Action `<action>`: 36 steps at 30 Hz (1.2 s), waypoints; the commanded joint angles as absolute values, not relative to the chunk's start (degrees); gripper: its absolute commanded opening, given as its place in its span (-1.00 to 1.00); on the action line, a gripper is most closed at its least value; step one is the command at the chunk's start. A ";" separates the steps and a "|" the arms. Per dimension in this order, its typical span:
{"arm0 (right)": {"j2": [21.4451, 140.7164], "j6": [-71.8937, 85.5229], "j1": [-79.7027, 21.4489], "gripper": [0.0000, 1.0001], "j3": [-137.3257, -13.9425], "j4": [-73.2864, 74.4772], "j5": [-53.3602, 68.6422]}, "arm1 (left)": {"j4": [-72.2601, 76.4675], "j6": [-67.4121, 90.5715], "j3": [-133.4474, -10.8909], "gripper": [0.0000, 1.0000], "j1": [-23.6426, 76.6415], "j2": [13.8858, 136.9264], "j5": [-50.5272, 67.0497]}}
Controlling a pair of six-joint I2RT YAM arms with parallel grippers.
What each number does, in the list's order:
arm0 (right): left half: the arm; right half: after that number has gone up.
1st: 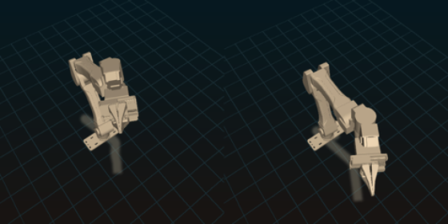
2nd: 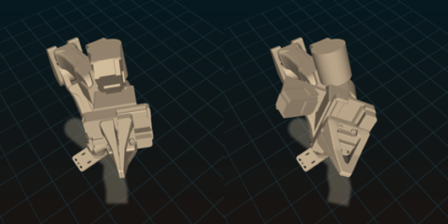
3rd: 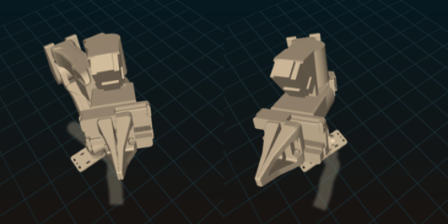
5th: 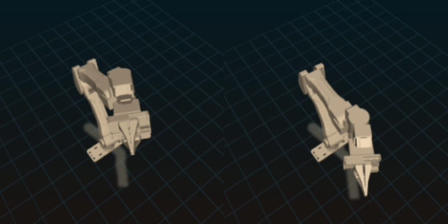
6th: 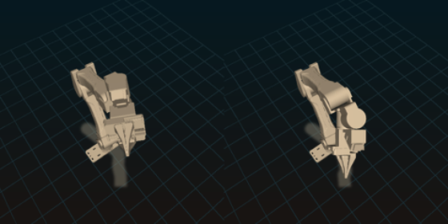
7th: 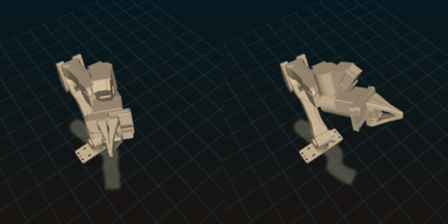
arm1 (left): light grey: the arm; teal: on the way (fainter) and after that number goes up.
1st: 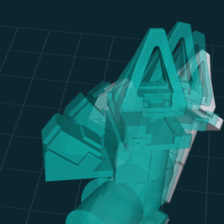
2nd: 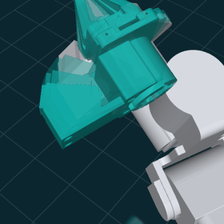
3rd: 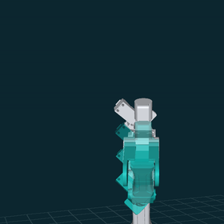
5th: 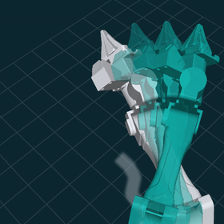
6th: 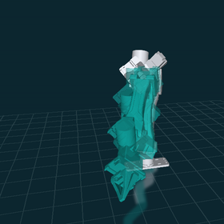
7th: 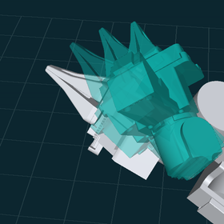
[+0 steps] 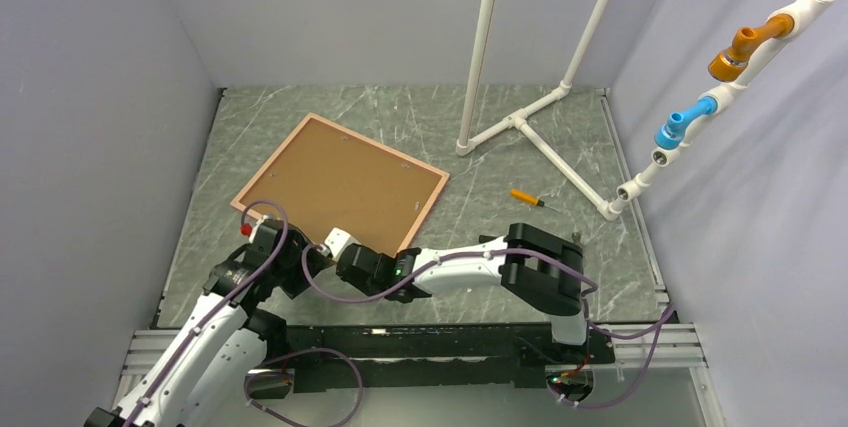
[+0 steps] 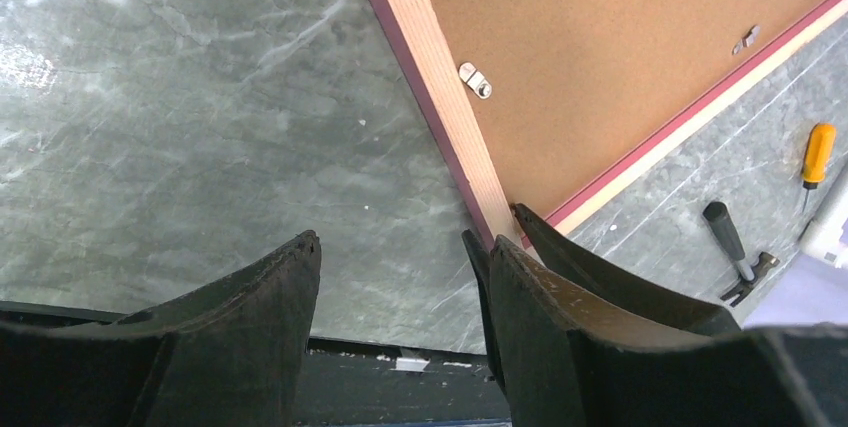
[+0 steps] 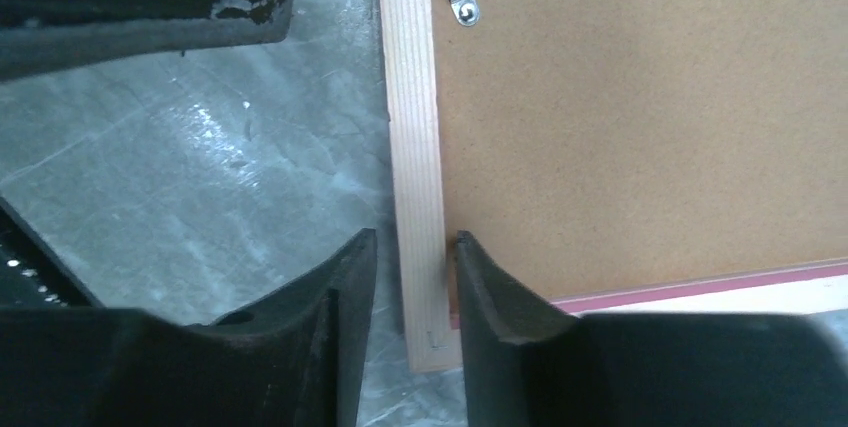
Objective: Take the photo out of the frame
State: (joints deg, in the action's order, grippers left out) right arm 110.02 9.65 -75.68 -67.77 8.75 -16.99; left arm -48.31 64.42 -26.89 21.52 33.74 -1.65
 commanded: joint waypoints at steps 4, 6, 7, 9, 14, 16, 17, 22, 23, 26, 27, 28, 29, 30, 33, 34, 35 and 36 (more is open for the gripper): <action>112.37 9.74 -77.14 -0.78 -69.72 9.93 -20.20 | -48.58 68.52 -29.19 0.40 21.43 36.74 -5.45; 112.24 10.14 -77.71 -1.00 -70.07 10.17 -21.16 | -48.03 68.30 -29.95 0.49 20.83 38.28 -5.14; 111.76 10.25 -77.70 -1.00 -70.08 9.99 -20.47 | -47.47 68.28 -30.00 0.54 20.25 38.96 -4.50; 109.85 10.81 -77.78 -1.00 -69.57 8.75 -18.21 | -45.21 67.69 -29.41 0.57 17.69 39.84 -1.36; 104.22 13.10 -77.06 -1.00 -67.22 5.18 -12.23 | -40.63 66.80 -26.72 0.57 8.97 38.36 7.94; 102.80 14.11 -76.37 -1.00 -66.85 4.66 -9.69 | -40.42 66.97 -26.37 0.57 7.69 36.70 7.94; 102.25 14.67 -76.09 -1.00 -66.42 4.34 -8.46 | -39.82 66.91 -26.04 0.60 7.39 35.65 7.96; 99.22 17.36 -75.43 -1.00 -65.46 3.53 -4.75 | -37.33 68.79 -22.54 0.67 5.08 29.56 10.99; 98.80 17.87 -75.25 -1.00 -65.27 3.59 -4.33 | -37.92 69.29 -22.30 0.68 4.82 28.14 10.57; 97.28 18.87 -73.71 -1.00 -63.97 2.29 -0.73 | -39.66 70.15 -21.61 0.71 4.74 24.56 9.20; 96.71 19.28 -73.20 -1.00 -63.50 1.79 0.93 | -39.06 70.43 -21.07 0.71 4.68 23.78 9.40; 96.10 19.44 -72.76 -1.00 -63.08 1.36 2.36 | -38.06 70.31 -20.29 0.71 4.55 23.37 9.85; 95.35 19.57 -72.50 -1.00 -62.73 1.06 3.44 | -36.45 69.54 -19.42 0.70 4.38 23.15 10.53; 94.93 19.78 -72.23 -1.00 -62.47 0.88 4.37 | -34.36 68.47 -18.76 0.70 4.25 23.21 11.50; 94.20 19.95 -71.56 -1.00 -62.27 0.79 6.87 | -28.24 65.20 -16.85 0.69 4.22 23.91 13.28; 93.96 20.06 -71.42 -1.00 -62.31 0.87 7.31 | -26.95 64.95 -16.29 0.69 4.22 24.08 13.91; 93.87 20.21 -71.30 -1.00 -62.31 0.88 7.82 | -25.28 64.61 -15.55 0.68 4.22 24.02 14.80; 93.79 20.28 -71.23 -1.00 -62.39 0.83 8.34 | -23.79 64.63 -14.89 0.67 4.22 23.90 15.48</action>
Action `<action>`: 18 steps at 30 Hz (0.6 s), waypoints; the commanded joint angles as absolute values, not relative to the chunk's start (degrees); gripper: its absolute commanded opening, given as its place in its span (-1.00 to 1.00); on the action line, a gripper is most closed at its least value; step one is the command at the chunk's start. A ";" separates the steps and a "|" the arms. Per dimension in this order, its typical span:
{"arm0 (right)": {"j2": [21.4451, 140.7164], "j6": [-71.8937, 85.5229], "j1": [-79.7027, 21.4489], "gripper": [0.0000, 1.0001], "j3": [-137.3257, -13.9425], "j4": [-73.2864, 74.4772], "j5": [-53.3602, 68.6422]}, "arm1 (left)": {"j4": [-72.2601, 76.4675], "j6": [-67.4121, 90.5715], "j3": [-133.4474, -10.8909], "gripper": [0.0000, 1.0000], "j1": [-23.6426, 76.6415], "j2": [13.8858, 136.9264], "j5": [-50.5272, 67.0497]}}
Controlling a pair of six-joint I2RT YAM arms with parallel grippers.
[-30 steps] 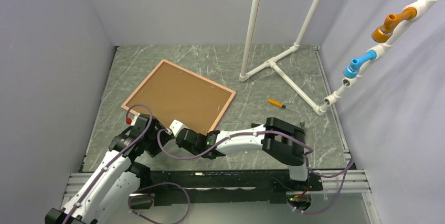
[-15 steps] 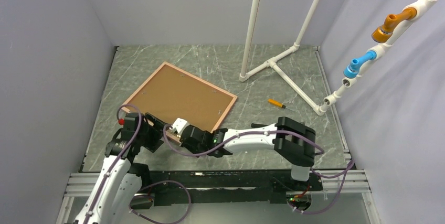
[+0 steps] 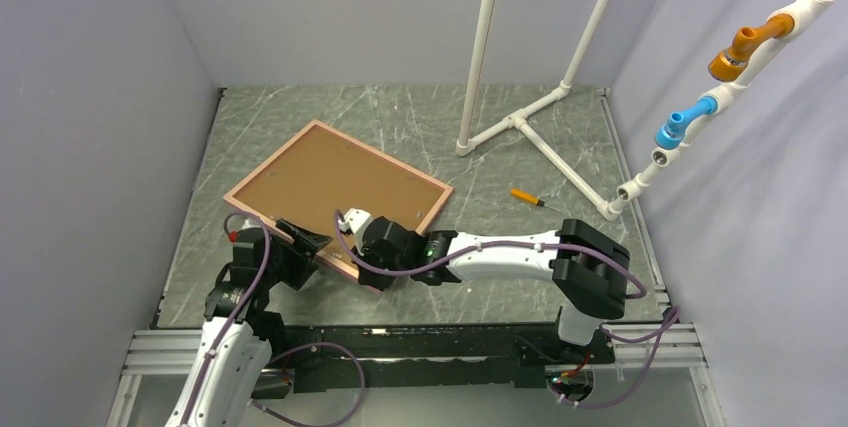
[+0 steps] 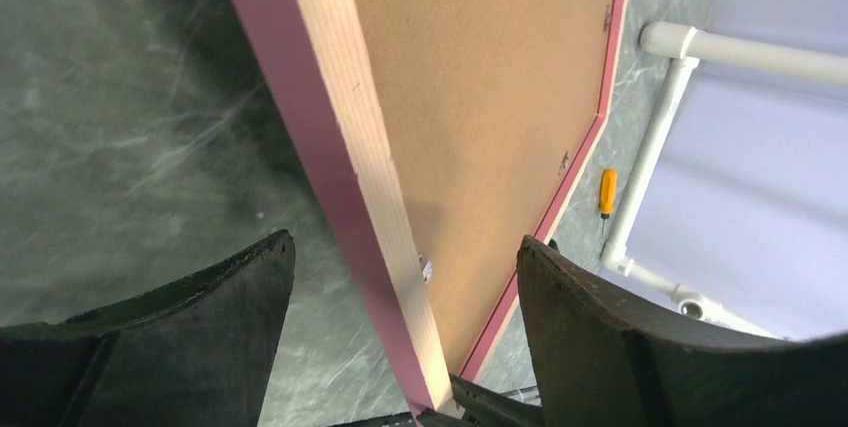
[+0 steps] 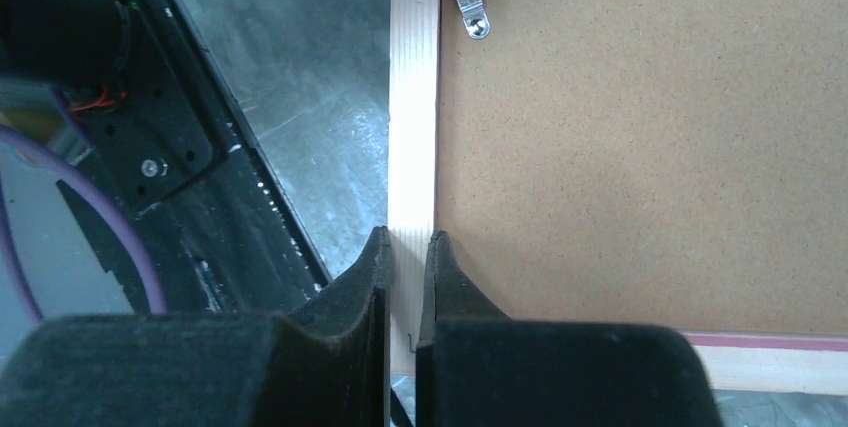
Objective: Take the photo out of the frame
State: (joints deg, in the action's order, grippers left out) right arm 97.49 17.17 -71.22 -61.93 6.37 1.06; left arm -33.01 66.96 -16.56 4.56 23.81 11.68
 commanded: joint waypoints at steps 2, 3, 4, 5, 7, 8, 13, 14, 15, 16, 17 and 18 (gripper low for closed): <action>93.69 20.66 -71.03 -1.00 -62.40 0.44 9.51 | -22.06 65.46 -13.64 0.64 4.22 23.39 15.37; 93.76 20.73 -70.99 -1.00 -62.48 0.29 10.10 | -20.93 65.75 -13.07 0.61 4.22 23.02 15.19; 93.89 20.82 -71.06 -1.00 -62.63 0.26 10.63 | -19.94 66.09 -12.59 0.57 4.22 22.65 14.94; 94.01 20.89 -71.09 -1.00 -62.73 0.26 11.15 | -18.77 66.29 -12.10 0.54 4.22 22.26 14.74; 94.20 20.92 -71.00 -1.00 -62.80 0.26 11.93 | -17.11 66.87 -11.26 0.46 4.22 21.84 14.38; 94.29 20.80 -71.05 -1.00 -62.90 0.26 12.21 | -17.09 67.27 -11.23 0.43 4.22 21.80 14.22; 93.76 20.10 -71.00 -1.00 -63.34 0.96 12.90 | -21.42 66.06 -13.23 -0.07 4.22 19.97 11.72; 93.57 20.06 -71.01 -1.00 -63.36 1.15 12.76 | -22.32 65.76 -13.62 -0.16 4.22 19.27 11.12; 93.40 19.85 -70.98 -1.00 -63.41 1.26 12.88 | -22.98 65.29 -13.98 -0.23 4.22 18.69 10.68; 93.20 19.60 -71.01 -0.98 -63.39 1.31 13.04 | -23.71 64.84 -14.43 -0.30 4.22 18.17 10.33; 93.05 19.23 -71.02 -0.83 -63.51 1.43 13.13 | -24.50 64.33 -14.90 -0.40 4.21 17.93 10.17; 92.81 18.79 -71.02 -0.62 -63.66 1.67 13.07 | -24.98 63.65 -15.41 -0.48 4.23 17.85 10.12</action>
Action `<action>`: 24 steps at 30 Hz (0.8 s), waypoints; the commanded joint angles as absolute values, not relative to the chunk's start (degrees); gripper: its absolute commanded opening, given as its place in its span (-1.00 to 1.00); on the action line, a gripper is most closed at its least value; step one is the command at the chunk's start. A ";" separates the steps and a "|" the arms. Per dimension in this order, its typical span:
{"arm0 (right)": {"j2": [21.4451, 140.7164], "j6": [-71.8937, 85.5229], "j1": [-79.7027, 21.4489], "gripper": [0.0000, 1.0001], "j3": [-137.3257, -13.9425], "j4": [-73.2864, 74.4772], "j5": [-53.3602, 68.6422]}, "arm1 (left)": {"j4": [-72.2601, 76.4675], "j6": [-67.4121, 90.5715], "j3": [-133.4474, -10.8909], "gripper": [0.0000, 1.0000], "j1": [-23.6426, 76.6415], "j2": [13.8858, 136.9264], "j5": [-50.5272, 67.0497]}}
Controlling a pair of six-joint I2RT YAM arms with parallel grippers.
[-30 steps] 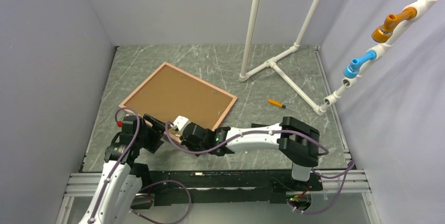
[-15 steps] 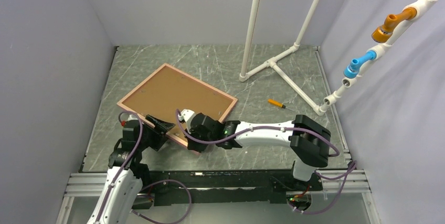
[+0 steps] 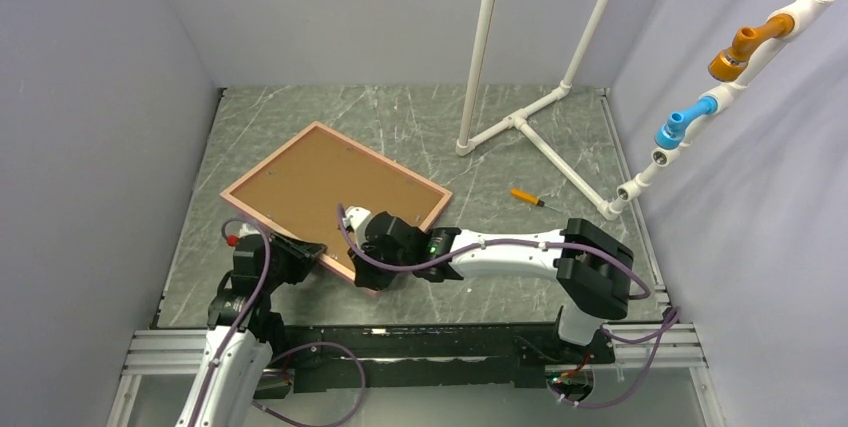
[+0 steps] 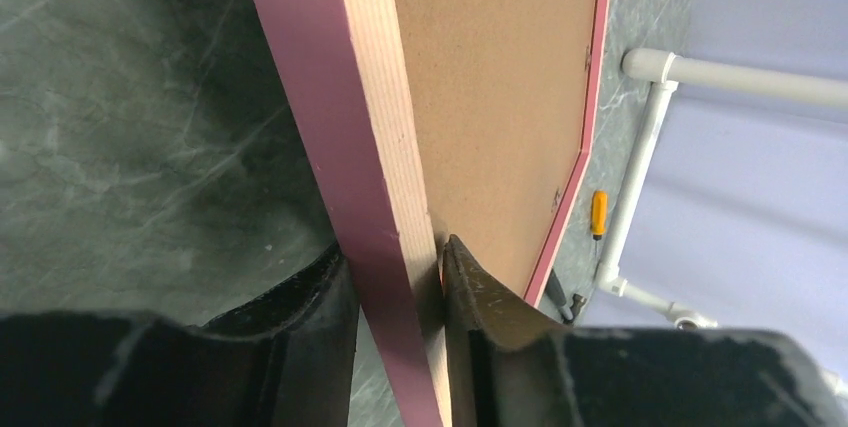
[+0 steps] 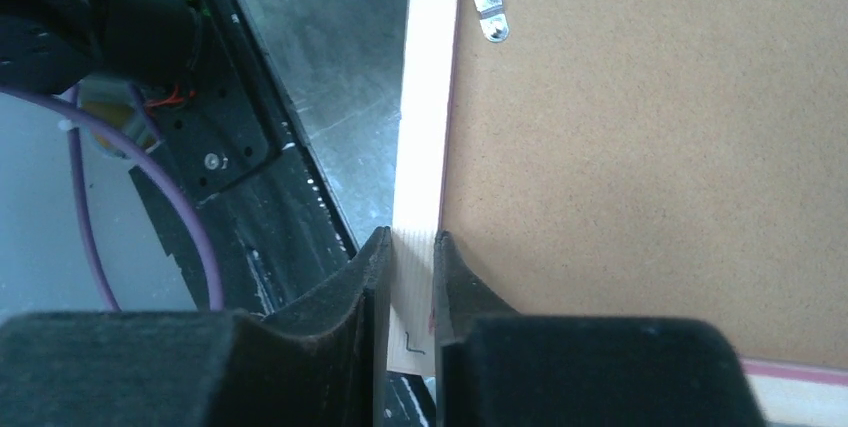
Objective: Take the photo out of the frame
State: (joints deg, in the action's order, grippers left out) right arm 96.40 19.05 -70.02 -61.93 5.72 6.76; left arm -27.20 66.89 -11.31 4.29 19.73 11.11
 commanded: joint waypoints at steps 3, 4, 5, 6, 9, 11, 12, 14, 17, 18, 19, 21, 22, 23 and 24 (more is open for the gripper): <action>91.23 16.55 -71.10 0.11 -63.45 2.80 11.22 | -27.09 61.50 -17.63 -0.70 4.17 18.16 10.51; 90.16 15.60 -71.17 0.29 -63.13 3.16 9.62 | -28.04 60.96 -18.57 -0.74 4.17 18.32 10.54; 88.84 14.76 -71.17 0.46 -62.61 3.23 7.68 | -29.02 60.32 -19.55 -0.79 4.22 18.37 10.55; 87.12 13.55 -71.14 0.60 -61.54 2.77 6.10 | -30.03 59.67 -20.43 -0.83 4.16 18.35 10.40; 80.68 8.13 -71.70 0.84 -55.61 -1.11 0.57 | -33.50 58.01 -23.94 -0.98 4.20 17.80 9.42; 75.29 4.23 -72.05 0.93 -50.03 -5.95 -5.10 | -37.36 56.97 -26.59 -1.00 4.20 17.65 8.16; 72.71 1.65 -72.11 0.98 -46.96 -8.51 -6.81 | -38.75 56.49 -27.95 -1.00 4.14 17.70 7.61; 68.21 -5.80 -72.69 1.00 -40.38 -15.52 -9.46 | -41.75 55.90 -30.34 -1.00 4.14 18.05 6.75; 64.06 -11.65 -72.95 1.00 -34.42 -20.27 -12.70 | -44.61 55.26 -33.48 -1.00 4.19 19.79 7.12; 63.61 -13.06 -73.09 1.00 -33.28 -20.38 -13.52 | -45.36 55.14 -34.29 -1.00 4.14 20.35 7.53; 63.36 -14.21 -73.47 1.00 -32.59 -19.85 -14.14 | -46.15 54.92 -35.04 -1.00 4.13 20.98 7.88; 63.06 -16.10 -75.07 1.00 -31.76 -19.75 -16.18 | -47.28 54.34 -36.42 -1.00 4.20 21.95 8.47; 62.84 -16.92 -77.09 1.00 -31.16 -20.71 -17.36 | -47.70 54.20 -36.95 -1.00 4.16 22.22 8.62; 62.83 -17.70 -78.75 1.00 -30.23 -22.20 -18.47 | -48.06 54.10 -37.40 -1.00 4.13 22.39 8.71; 63.15 -18.30 -80.12 1.00 -30.11 -23.32 -19.14 | -48.23 53.99 -37.74 -1.00 4.13 22.40 8.78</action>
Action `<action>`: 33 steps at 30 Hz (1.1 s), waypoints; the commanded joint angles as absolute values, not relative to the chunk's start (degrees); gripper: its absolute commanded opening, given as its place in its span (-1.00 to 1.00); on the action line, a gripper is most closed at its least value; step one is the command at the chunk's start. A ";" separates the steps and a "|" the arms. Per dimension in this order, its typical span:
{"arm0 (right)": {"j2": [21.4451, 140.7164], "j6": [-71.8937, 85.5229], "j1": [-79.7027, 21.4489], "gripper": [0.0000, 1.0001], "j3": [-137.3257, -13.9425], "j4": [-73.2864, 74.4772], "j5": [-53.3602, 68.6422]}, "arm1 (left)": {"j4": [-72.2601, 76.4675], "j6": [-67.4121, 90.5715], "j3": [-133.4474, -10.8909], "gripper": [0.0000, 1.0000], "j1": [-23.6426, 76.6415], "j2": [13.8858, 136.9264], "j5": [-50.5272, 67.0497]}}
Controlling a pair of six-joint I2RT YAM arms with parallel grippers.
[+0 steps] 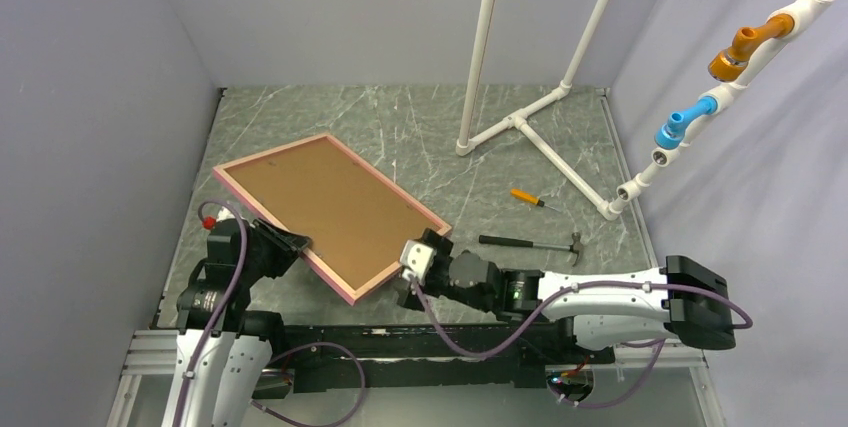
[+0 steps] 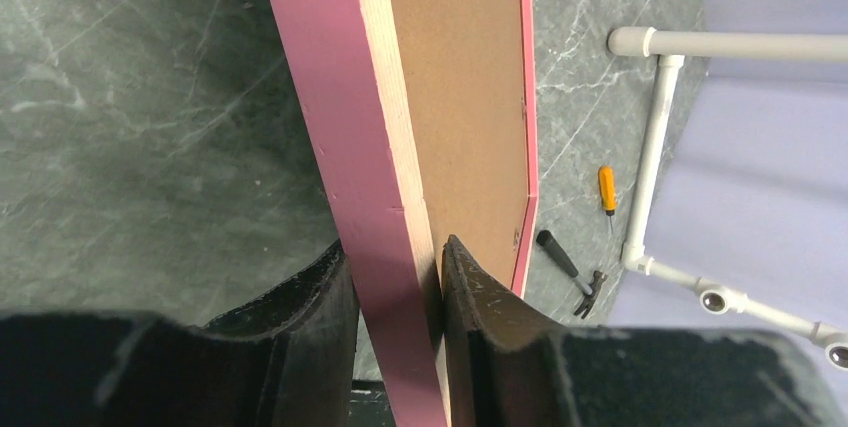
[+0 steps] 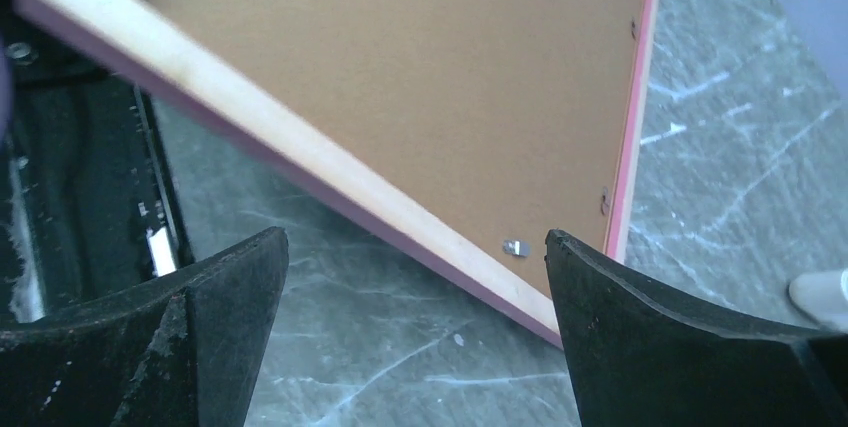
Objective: Take the photo out of the frame
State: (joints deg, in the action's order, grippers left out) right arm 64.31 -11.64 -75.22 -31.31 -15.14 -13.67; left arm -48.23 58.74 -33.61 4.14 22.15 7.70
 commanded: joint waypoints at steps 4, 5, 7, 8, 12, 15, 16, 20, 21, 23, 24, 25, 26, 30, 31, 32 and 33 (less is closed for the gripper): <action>68.69 -19.42 -85.11 0.99 -32.36 -26.97 -23.90 | -48.66 53.88 -38.55 -1.00 4.13 22.24 9.31; 71.42 -20.44 -86.17 0.99 -33.07 -28.42 -25.79 | -48.62 53.83 -38.68 -1.00 4.15 22.24 9.60; 75.81 -21.79 -87.72 0.98 -35.24 -31.40 -29.47 | -48.54 53.79 -38.78 -1.00 4.13 22.28 10.42; 78.01 -22.37 -87.95 0.97 -36.42 -32.35 -30.63 | -48.57 53.68 -38.88 -1.00 4.13 22.34 10.89; 86.22 -24.66 -88.24 0.81 -40.17 -41.29 -40.65 | -49.52 53.45 -39.82 -1.00 4.14 22.55 11.27; 91.36 -28.35 -88.29 0.67 -41.49 -48.15 -45.49 | -50.39 53.02 -40.69 -1.00 4.13 22.43 11.05; 92.73 -29.79 -88.24 0.62 -42.08 -49.55 -46.69 | -50.72 52.92 -40.88 -1.00 4.13 22.27 10.96; 95.55 -30.05 -88.18 0.43 -44.80 -47.28 -46.59 | -51.15 52.56 -41.43 -1.00 4.14 21.90 10.99; 95.62 -29.12 -88.14 0.35 -45.21 -45.77 -45.65 | -51.31 52.44 -41.53 -1.00 4.15 21.96 11.04; 95.77 -27.54 -88.09 0.06 -45.28 -44.34 -44.28 | -51.33 52.23 -41.82 -1.00 4.20 22.05 11.38; 95.87 -27.11 -88.07 -0.11 -45.13 -44.57 -44.28 | -51.28 52.19 -42.05 -1.00 4.14 22.13 11.42; 95.84 -26.65 -88.07 -0.25 -44.95 -44.83 -44.30 | -51.25 52.06 -42.24 -1.00 4.13 22.19 11.51; 95.74 -26.11 -88.07 -0.32 -44.77 -44.56 -44.15 | -51.24 51.91 -42.46 -1.00 4.14 22.27 11.56; 94.44 -23.96 -88.02 -0.67 -44.20 -44.26 -43.80 | -51.41 51.31 -43.81 -0.89 4.15 22.57 11.57; 93.91 -23.42 -88.05 -0.75 -44.01 -44.08 -43.61 | -51.42 51.06 -44.35 -0.79 4.16 22.59 11.60; 93.42 -22.83 -87.99 -0.81 -43.89 -43.85 -43.45 | -51.42 50.80 -45.02 -0.66 4.13 22.66 11.61; 92.83 -22.12 -87.98 -0.88 -43.80 -43.49 -43.45 | -51.53 50.42 -45.68 -0.49 4.15 22.74 11.60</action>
